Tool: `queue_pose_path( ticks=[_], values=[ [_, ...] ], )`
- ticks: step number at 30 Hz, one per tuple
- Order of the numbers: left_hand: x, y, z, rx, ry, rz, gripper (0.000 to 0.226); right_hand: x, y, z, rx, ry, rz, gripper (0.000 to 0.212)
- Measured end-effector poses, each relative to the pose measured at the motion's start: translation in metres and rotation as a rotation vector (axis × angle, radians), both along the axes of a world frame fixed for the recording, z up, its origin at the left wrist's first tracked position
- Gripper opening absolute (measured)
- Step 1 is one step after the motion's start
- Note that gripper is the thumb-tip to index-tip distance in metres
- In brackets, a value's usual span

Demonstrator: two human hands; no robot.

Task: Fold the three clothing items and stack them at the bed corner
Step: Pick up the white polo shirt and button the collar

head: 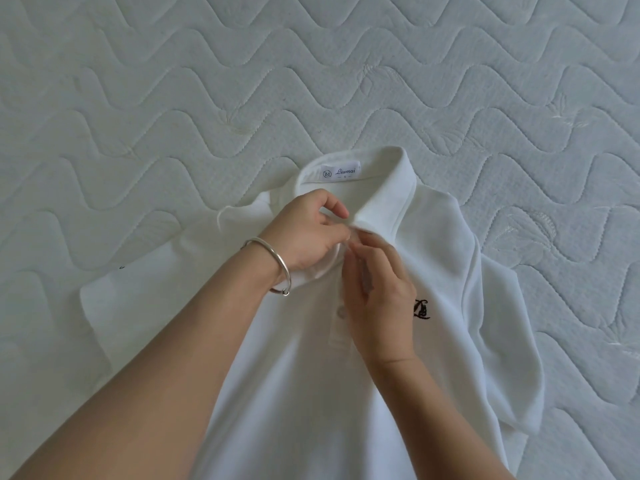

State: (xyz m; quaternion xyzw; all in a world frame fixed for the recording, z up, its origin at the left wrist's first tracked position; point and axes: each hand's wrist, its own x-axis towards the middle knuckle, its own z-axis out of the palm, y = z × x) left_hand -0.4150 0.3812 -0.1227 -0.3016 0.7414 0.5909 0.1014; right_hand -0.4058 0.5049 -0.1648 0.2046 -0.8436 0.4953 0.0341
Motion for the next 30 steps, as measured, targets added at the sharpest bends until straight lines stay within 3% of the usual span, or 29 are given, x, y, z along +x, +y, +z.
queue_pose_path(
  ticks=[3, 7, 12, 18, 22, 27, 30],
  values=[
    [0.001, 0.001, -0.003, -0.003, 0.006, 0.013, 0.023, -0.002, 0.001, 0.010, -0.080, -0.225, -0.084, 0.008],
    [0.001, 0.002, -0.002, 0.012, 0.022, 0.001, 0.026, -0.013, 0.005, 0.024, -0.070, -0.439, -0.061, 0.018],
    [0.005, 0.006, -0.003, -0.022, 0.056, -0.023, 0.026, -0.025, 0.009, 0.028, 0.097, -0.300, 0.060, 0.013],
    [0.009, 0.008, -0.002, 0.009, 0.095, 0.010, 0.029, -0.030, 0.011, 0.021, 0.137, -0.121, 0.137, 0.005],
    [0.011, 0.008, -0.002, -0.048, 0.149, 0.017, 0.032, -0.043, 0.009, 0.025, 0.133, -0.252, 0.216, 0.007],
    [0.013, 0.006, -0.006, -0.162, 0.192, -0.008, 0.034, -0.067, 0.009, 0.036, 0.301, -0.527, 0.343, 0.020],
    [0.012, 0.008, -0.004, -0.266, 0.200, -0.036, 0.034, -0.072, 0.006, 0.038, 0.311, -0.570, 0.371, 0.017]
  ],
)
